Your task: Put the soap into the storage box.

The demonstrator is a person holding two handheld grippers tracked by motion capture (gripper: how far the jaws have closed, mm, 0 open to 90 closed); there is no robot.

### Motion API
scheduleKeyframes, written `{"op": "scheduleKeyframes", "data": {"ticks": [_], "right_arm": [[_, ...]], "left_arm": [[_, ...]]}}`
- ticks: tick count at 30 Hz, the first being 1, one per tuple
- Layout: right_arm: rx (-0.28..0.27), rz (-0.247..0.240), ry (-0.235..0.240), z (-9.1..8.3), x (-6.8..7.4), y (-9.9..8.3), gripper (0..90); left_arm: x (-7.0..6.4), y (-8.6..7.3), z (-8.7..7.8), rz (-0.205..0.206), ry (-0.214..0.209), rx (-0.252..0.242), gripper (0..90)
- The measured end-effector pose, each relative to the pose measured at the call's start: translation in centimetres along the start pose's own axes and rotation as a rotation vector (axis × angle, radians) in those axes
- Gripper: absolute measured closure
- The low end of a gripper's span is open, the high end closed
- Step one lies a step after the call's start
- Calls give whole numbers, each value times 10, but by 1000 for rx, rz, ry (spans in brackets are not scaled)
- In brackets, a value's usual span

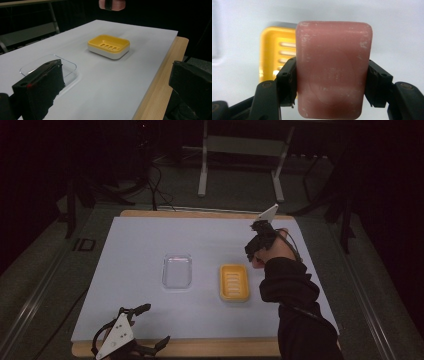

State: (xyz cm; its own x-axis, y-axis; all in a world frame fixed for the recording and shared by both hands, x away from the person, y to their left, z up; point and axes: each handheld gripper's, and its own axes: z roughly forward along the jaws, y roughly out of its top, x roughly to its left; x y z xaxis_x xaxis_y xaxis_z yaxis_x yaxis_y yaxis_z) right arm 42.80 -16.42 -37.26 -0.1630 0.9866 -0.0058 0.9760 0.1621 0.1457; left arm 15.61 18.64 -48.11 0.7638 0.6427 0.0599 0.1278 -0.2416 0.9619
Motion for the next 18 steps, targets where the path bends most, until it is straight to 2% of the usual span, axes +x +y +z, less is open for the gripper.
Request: {"op": "scheduleKeyframes", "data": {"ticks": [6, 8, 10, 13, 15, 16, 18], "right_arm": [[-19, -9, -6, -3, 26, 0, 374], [-29, -1, 10, -1, 32, -2, 374], [-23, -2, 6, 1, 36, -3, 374], [-5, -2, 15, 12, 44, -7, 374], [5, 4, 38, 18, 46, -9, 374], [5, 4, 38, 18, 46, -9, 374], [15, 9, 39, 29, 48, -12, 374]], "left_arm": [[0, 0, 0, 1, 5, -4, 3], [0, 0, 0, 3, 6, -1, 3], [0, 0, 0, 4, 7, -2, 2], [-1, 0, 0, 7, 7, 0, 2], [-1, 0, 0, 8, 7, 1, 2], [-1, 0, 0, 8, 7, 1, 3], [-1, 0, 0, 7, 5, 1, 3]]}}
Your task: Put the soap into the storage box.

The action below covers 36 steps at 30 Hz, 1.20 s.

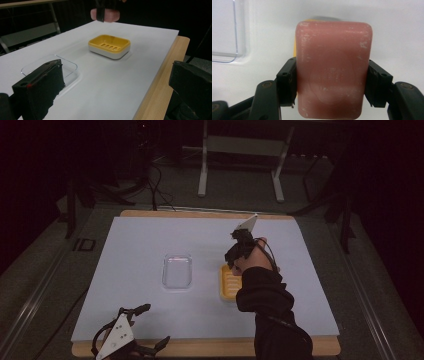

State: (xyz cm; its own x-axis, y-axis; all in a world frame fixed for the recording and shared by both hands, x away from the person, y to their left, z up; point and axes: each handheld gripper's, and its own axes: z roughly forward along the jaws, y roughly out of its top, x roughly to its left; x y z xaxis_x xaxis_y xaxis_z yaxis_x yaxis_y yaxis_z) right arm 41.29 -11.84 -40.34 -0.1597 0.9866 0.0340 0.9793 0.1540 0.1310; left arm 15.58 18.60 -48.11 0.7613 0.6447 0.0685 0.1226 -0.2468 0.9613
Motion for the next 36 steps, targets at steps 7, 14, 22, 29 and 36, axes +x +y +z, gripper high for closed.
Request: {"op": "scheduleKeyframes", "data": {"ticks": [7, 14, 22, 29, 36], "right_arm": [[11, 16, 27, 29, 4, -6, 374], [37, 28, 24, 50, 6, -10, 374], [54, 45, 20, 66, 3, -15, 373], [85, 29, 20, 76, 7, -16, 371], [103, 28, 32, 73, 6, -14, 347]], "left_arm": [[0, 0, 0, 7, -5, 5, 2], [0, 0, 0, 6, -9, 0, 2], [-1, 0, -1, 12, -17, -7, 2], [-1, 1, -1, 18, -20, -9, 2], [-2, 1, 0, 19, -23, -5, 2]]}}
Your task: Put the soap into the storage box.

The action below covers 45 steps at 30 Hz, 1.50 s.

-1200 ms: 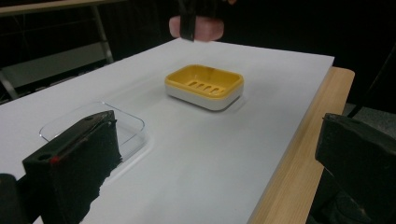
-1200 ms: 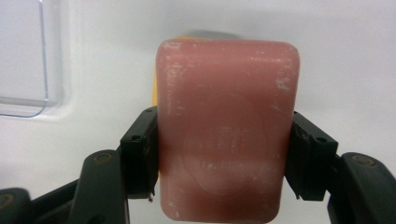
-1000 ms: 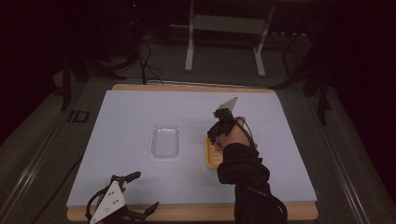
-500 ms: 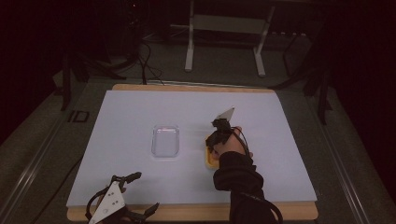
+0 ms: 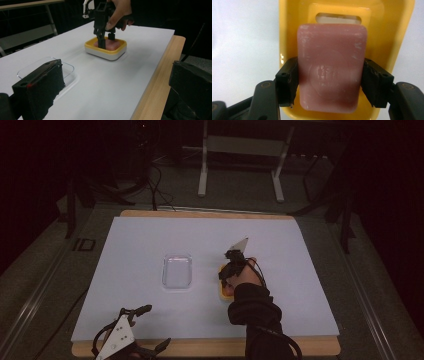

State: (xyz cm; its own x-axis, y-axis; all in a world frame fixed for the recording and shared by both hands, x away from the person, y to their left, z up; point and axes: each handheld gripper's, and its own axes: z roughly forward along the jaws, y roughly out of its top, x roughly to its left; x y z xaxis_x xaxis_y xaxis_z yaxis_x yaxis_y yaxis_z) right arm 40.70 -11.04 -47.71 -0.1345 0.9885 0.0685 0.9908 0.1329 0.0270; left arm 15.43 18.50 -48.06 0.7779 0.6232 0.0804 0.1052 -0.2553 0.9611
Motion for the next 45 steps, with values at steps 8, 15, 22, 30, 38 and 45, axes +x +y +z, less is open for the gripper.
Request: {"op": "scheduleKeyframes", "data": {"ticks": [8, 15, 22, 30, 38, 45], "right_arm": [[-45, -97, -25, -25, 2, 4, 289], [-101, -206, 9, -42, -1, 4, 266], [-143, -346, 76, -44, -6, -4, 126], [-267, -460, 110, -56, -16, -14, 131], [-379, -593, 189, -62, -41, -29, 129], [-423, -641, 221, -58, -60, -47, 132]], "left_arm": [[0, 0, 1, 3, -3, 9, 2], [0, 0, 1, 3, -5, 10, 2], [1, 0, 2, 5, 0, 18, 3], [1, -1, 3, 7, -4, 25, 2], [1, -2, 4, 10, 5, 36, 2], [1, -3, 5, 9, 11, 47, 3]]}}
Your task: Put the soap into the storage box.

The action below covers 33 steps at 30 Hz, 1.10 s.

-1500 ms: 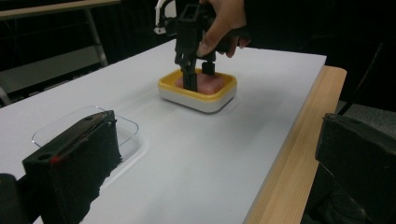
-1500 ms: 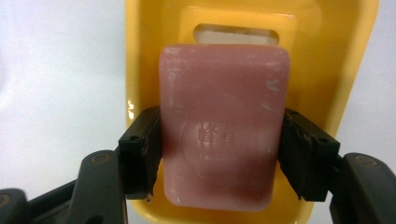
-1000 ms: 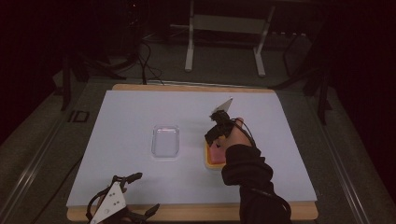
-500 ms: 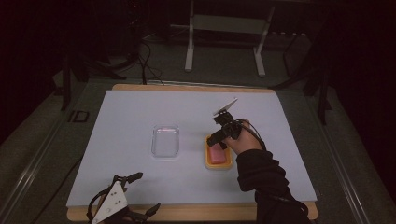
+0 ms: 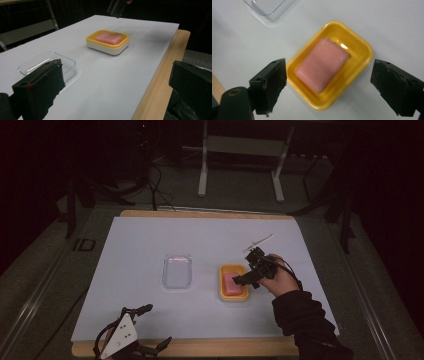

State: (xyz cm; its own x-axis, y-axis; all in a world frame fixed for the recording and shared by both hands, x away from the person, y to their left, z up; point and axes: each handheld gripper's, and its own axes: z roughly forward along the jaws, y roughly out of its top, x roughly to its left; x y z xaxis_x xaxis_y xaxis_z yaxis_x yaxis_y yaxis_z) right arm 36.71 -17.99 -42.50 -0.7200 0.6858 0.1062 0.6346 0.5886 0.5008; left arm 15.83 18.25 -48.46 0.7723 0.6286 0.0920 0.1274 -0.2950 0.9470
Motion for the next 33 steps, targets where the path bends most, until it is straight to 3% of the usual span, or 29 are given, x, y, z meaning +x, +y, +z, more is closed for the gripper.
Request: {"op": "scheduleKeyframes", "data": {"ticks": [8, 15, 24, 30, 33], "right_arm": [[-49, -8, -9, -15, -6, -30, 132], [-80, -25, -56, -25, -8, -59, 132], [-152, -16, -53, -38, -9, -92, 132], [-210, 13, -73, -41, -13, -110, 132], [-241, 51, -69, -42, -15, -120, 132]], "left_arm": [[-1, -1, -1, -3, 4, 1, 3], [-1, -1, -3, -1, 7, 3, 2], [-2, -2, -4, -8, 13, 1, 2], [-2, -2, -5, -8, 16, 3, 3], [-2, -2, -5, -8, 16, 3, 3]]}}
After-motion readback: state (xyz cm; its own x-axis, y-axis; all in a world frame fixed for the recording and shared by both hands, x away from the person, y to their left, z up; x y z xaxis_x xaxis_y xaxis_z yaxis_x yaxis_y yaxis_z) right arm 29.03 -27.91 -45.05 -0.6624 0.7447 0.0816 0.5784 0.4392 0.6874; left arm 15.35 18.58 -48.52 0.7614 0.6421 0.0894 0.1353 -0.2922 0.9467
